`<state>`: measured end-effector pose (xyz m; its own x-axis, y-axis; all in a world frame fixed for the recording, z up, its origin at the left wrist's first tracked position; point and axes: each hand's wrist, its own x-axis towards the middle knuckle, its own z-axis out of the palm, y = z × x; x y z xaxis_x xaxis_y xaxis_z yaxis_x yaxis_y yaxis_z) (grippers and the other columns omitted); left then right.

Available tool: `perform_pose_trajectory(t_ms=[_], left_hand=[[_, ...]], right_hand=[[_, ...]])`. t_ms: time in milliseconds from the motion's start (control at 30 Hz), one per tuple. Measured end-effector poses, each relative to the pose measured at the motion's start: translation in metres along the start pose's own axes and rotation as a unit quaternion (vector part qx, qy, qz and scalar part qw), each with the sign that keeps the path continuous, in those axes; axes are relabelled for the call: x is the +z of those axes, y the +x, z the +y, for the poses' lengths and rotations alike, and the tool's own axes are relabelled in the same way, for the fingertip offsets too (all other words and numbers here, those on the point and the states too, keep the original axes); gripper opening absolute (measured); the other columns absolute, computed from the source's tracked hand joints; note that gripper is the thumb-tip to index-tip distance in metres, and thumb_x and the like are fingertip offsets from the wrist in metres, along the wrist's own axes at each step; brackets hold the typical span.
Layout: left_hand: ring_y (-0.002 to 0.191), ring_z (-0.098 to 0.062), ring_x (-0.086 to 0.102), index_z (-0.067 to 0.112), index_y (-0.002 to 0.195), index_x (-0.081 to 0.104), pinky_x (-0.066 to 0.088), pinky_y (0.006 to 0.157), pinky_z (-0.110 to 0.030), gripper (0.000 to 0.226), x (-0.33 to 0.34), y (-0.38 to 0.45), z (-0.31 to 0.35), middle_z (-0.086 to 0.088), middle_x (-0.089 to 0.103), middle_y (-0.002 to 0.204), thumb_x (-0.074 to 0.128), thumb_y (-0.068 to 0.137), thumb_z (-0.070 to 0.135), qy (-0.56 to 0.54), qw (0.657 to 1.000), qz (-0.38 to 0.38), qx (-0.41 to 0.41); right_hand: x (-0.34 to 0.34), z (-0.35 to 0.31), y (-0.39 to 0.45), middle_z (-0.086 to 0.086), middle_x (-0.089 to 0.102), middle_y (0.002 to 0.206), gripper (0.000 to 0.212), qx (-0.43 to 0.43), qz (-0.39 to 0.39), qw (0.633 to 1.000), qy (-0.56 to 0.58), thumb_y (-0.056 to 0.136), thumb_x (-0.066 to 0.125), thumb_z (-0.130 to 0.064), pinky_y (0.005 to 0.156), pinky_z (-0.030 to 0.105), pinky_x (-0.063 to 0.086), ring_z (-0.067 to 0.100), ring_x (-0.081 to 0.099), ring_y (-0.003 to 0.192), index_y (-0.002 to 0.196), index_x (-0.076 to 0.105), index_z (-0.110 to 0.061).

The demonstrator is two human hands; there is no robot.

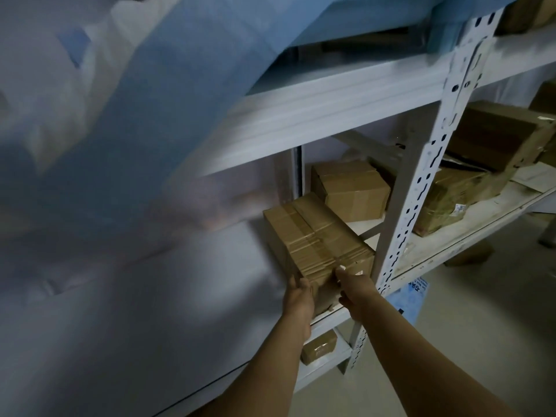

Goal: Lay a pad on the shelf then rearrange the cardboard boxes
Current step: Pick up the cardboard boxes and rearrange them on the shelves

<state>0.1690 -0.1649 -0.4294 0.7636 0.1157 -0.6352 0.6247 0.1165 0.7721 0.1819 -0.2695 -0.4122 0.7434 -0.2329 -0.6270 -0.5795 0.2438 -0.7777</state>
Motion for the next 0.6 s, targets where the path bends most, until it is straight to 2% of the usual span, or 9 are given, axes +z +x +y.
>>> perform_pose_trajectory(t_ms=[100,167,233,300,367,400,467,600], left_hand=[[0.131,-0.032,0.043,0.020,0.142,0.036,0.040,0.105,-0.043,0.042,-0.011,-0.026,0.013,-0.009,0.042,0.145,0.034,0.102,0.031,0.004,0.999,0.037,-0.011],[0.128,-0.032,0.046,0.013,0.135,0.043,0.041,0.103,-0.041,0.037,-0.021,-0.049,0.025,-0.012,0.047,0.140,0.040,0.101,0.026,-0.004,0.998,0.061,-0.003],[0.124,-0.031,0.049,0.007,0.130,0.049,0.042,0.101,-0.040,0.035,-0.032,-0.075,0.035,-0.014,0.053,0.134,0.049,0.098,0.021,-0.013,0.997,0.072,0.016],[0.116,-0.029,0.055,0.006,0.118,0.057,0.045,0.096,-0.040,0.028,-0.045,-0.103,0.042,-0.015,0.059,0.124,0.057,0.094,0.019,-0.010,0.996,0.074,0.046],[0.092,-0.023,0.059,0.011,0.093,0.060,0.045,0.079,-0.034,0.011,-0.061,-0.136,0.046,-0.012,0.064,0.100,0.058,0.093,0.022,-0.013,0.993,0.086,0.085],[0.080,-0.019,0.057,0.012,0.082,0.057,0.043,0.072,-0.029,0.017,-0.070,-0.152,0.047,-0.009,0.062,0.087,0.056,0.093,0.024,-0.018,0.989,0.099,0.106],[0.068,-0.015,0.052,0.011,0.073,0.052,0.040,0.063,-0.025,0.030,-0.091,-0.189,0.052,-0.004,0.058,0.073,0.050,0.097,0.029,-0.032,0.981,0.130,0.138],[0.067,-0.019,0.054,0.010,0.065,0.053,0.039,0.060,-0.025,0.039,-0.140,-0.259,0.060,-0.005,0.060,0.069,0.042,0.099,0.028,-0.085,0.959,0.193,0.190]], right_hand=[[-0.003,-0.009,-0.024,0.008,0.049,0.087,0.034,0.002,0.006,1.000,-0.009,0.092,0.059,-0.024,0.067,0.031,0.042,0.020,0.048,0.077,0.116,0.050,-0.002],[-0.005,-0.017,-0.048,0.010,0.048,0.086,0.025,0.006,-0.002,1.000,-0.015,0.091,0.059,-0.017,0.081,0.036,0.044,0.026,0.049,0.091,0.108,0.052,-0.001],[-0.006,-0.026,-0.077,0.010,0.050,0.083,0.008,-0.004,-0.024,0.999,-0.037,0.088,0.061,-0.008,0.086,0.039,0.044,0.026,0.050,0.092,0.089,0.054,-0.004],[-0.003,-0.030,-0.104,0.012,0.054,0.079,0.012,-0.027,-0.040,0.996,-0.069,0.086,0.061,-0.004,0.072,0.035,0.046,0.024,0.053,0.078,0.077,0.054,-0.006],[0.004,-0.032,-0.135,0.011,0.052,0.068,0.016,-0.055,-0.058,0.993,-0.091,0.087,0.059,-0.007,0.056,0.030,0.040,0.020,0.048,0.060,0.073,0.054,-0.005],[0.007,-0.033,-0.151,0.010,0.050,0.063,0.018,-0.066,-0.069,0.991,-0.097,0.089,0.058,-0.011,0.052,0.028,0.036,0.018,0.044,0.055,0.073,0.055,-0.006],[0.020,-0.037,-0.189,0.006,0.046,0.059,0.025,-0.069,-0.116,0.986,-0.103,0.093,0.055,-0.023,0.049,0.025,0.030,0.015,0.037,0.052,0.072,0.056,-0.009],[0.049,-0.046,-0.269,0.002,0.044,0.053,0.037,-0.072,-0.273,0.943,-0.176,0.093,0.053,-0.037,0.041,0.020,0.024,0.011,0.032,0.044,0.067,0.061,-0.011]])
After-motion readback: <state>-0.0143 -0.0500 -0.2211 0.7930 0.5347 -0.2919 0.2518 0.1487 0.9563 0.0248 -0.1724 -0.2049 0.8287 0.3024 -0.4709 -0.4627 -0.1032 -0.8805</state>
